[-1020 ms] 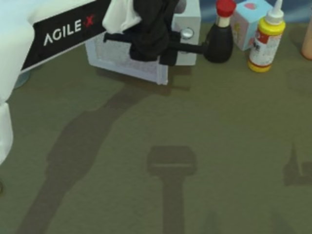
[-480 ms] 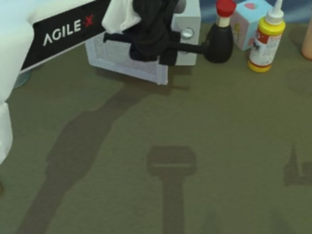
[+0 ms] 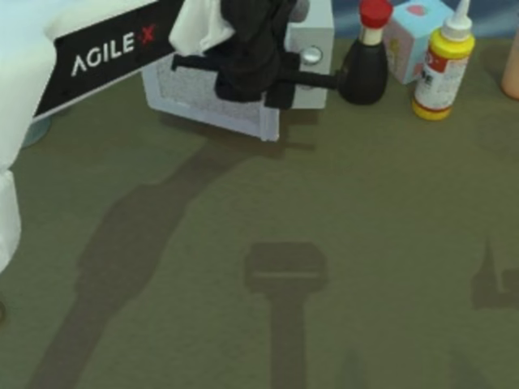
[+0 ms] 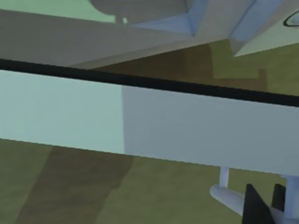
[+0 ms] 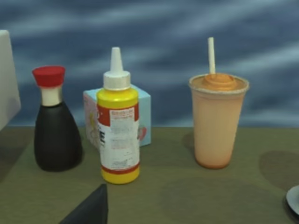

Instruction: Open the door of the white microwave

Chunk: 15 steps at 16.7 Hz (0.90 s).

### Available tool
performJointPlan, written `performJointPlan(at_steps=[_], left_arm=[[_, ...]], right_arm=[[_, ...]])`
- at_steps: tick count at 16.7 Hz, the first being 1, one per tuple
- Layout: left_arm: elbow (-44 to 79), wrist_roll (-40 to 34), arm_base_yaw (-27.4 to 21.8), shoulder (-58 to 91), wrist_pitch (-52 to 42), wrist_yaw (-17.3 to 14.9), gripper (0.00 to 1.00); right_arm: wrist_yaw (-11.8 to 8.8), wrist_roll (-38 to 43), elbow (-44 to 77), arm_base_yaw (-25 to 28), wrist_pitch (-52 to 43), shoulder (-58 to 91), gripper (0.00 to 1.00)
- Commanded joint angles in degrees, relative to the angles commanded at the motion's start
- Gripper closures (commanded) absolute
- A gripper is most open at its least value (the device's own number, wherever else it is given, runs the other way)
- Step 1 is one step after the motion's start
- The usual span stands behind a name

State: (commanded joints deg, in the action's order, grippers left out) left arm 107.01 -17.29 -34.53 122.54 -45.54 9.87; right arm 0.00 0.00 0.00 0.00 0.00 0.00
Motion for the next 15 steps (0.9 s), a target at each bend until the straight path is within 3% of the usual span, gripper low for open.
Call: performJointPlan(at_steps=[9,15], left_arm=[[-6.59,5.07,0.92,-4.27,3.10,-2.80,1.00],[-6.95,5.38,0.99,-4.49,3.25,-2.94,1.00]], right_arm=[[0.00,0.00,0.00,0.00,0.00,0.00,0.00],[0.00,0.00,0.00,0.00,0.00,0.00,0.00]])
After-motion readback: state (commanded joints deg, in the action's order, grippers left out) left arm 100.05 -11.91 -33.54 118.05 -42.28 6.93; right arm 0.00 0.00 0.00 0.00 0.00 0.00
